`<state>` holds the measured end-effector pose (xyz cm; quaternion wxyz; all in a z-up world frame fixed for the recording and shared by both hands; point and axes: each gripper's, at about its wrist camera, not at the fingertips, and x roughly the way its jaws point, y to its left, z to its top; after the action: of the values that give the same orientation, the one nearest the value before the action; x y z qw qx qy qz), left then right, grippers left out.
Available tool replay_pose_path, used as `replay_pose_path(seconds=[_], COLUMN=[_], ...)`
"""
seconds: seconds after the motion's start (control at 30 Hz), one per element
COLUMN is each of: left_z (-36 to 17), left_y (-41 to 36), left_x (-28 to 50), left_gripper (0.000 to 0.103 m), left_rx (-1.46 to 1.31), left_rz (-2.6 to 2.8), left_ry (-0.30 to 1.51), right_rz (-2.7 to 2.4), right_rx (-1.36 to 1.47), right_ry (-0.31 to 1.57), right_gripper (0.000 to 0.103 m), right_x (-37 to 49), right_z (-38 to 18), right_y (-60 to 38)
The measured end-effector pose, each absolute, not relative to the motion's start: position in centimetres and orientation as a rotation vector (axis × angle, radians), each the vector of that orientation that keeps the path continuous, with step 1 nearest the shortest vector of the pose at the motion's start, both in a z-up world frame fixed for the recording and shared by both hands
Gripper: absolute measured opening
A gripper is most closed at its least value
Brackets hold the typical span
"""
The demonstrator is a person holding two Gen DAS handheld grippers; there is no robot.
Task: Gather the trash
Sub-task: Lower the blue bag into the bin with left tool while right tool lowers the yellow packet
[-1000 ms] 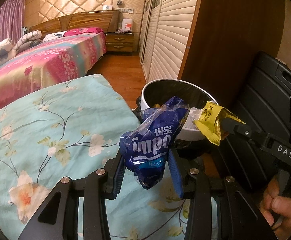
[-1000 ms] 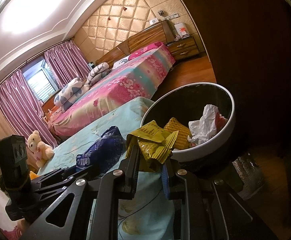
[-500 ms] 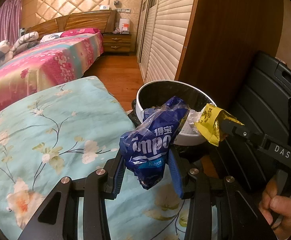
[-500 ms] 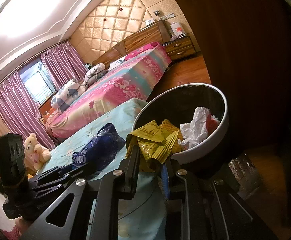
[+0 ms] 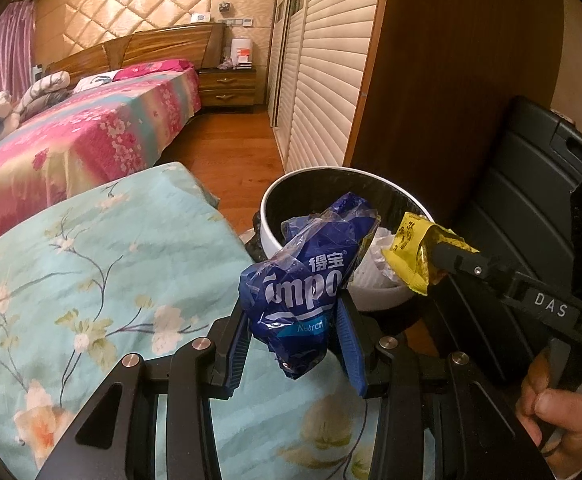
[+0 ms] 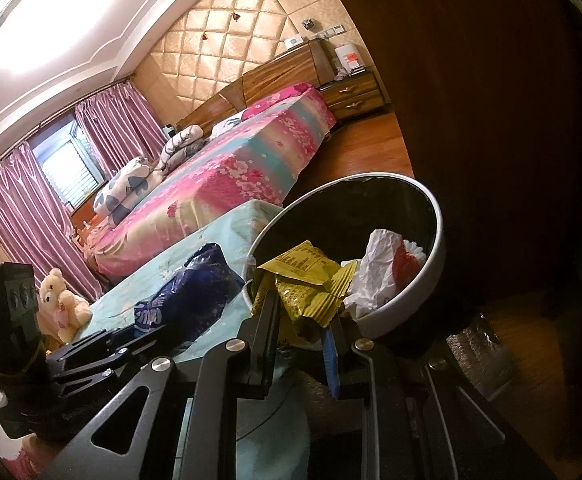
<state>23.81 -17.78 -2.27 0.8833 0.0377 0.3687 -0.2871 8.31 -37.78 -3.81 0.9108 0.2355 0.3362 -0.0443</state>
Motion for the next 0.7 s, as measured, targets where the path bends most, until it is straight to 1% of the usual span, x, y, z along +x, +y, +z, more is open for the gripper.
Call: replay_pose_path(seconds=[0.7], left_z=[-2.2], left_y=[-19.7], left_x=[25.2], left_gripper=[0.039], left_rx=[0.116], left_rz=[-0.599], left_ry=[0.759], right_rz=[-0.133], right_rx=[0.469], right_ry=[0.720], right_gripper=[0.020], right_x=[9.9], right_z=[-4.6], right_y=[-40.3])
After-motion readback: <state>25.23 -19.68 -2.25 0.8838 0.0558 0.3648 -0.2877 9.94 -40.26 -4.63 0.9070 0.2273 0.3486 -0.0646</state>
